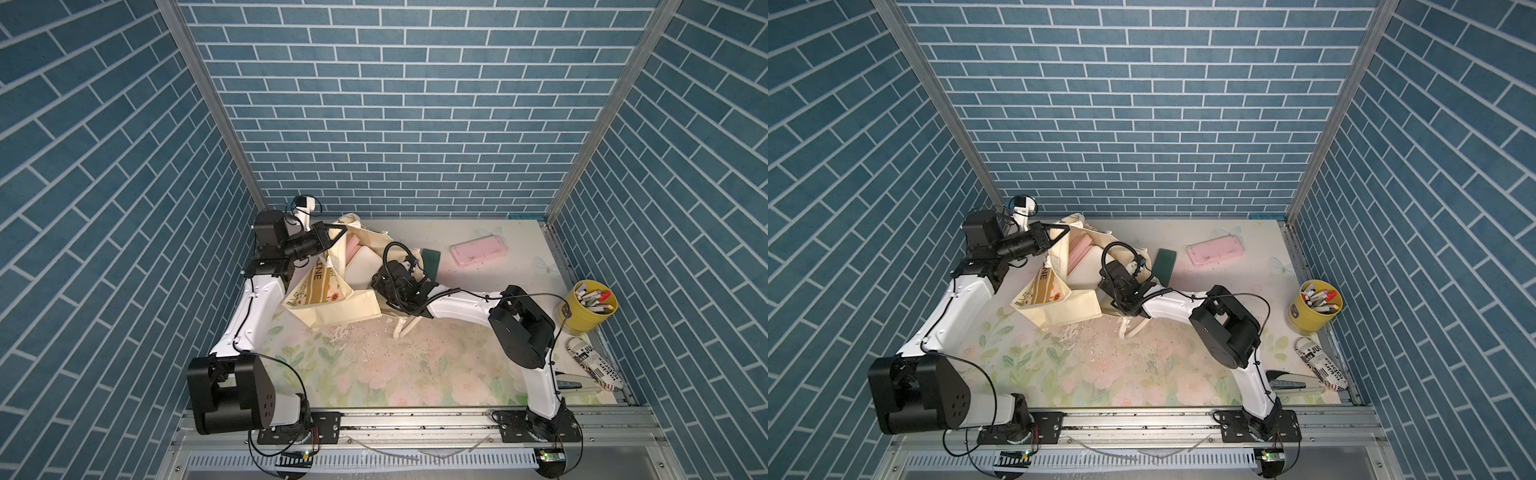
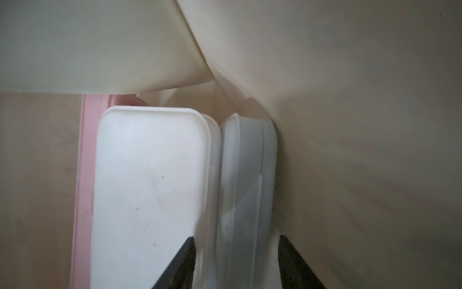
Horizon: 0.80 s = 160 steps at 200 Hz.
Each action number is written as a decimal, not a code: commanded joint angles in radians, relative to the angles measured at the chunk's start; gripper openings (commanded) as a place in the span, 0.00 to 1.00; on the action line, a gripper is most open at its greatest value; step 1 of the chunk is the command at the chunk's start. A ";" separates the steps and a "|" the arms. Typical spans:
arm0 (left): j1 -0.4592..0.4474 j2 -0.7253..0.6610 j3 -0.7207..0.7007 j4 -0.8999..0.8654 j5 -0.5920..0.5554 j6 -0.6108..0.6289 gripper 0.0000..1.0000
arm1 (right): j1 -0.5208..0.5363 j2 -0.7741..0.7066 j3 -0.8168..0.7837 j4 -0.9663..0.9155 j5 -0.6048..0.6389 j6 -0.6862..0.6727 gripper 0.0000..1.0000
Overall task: Take out the pencil case from the canvas bag
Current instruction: Pick up the pencil case from the canvas bag.
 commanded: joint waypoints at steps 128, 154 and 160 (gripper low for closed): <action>-0.006 -0.025 0.009 0.104 0.029 -0.006 0.00 | -0.031 0.055 -0.039 0.170 -0.070 0.068 0.49; -0.009 -0.026 0.009 0.104 0.032 -0.006 0.00 | -0.033 0.077 -0.036 0.216 -0.095 0.072 0.47; -0.009 -0.027 0.009 0.104 0.032 -0.007 0.00 | -0.034 0.079 -0.038 0.227 -0.100 0.072 0.46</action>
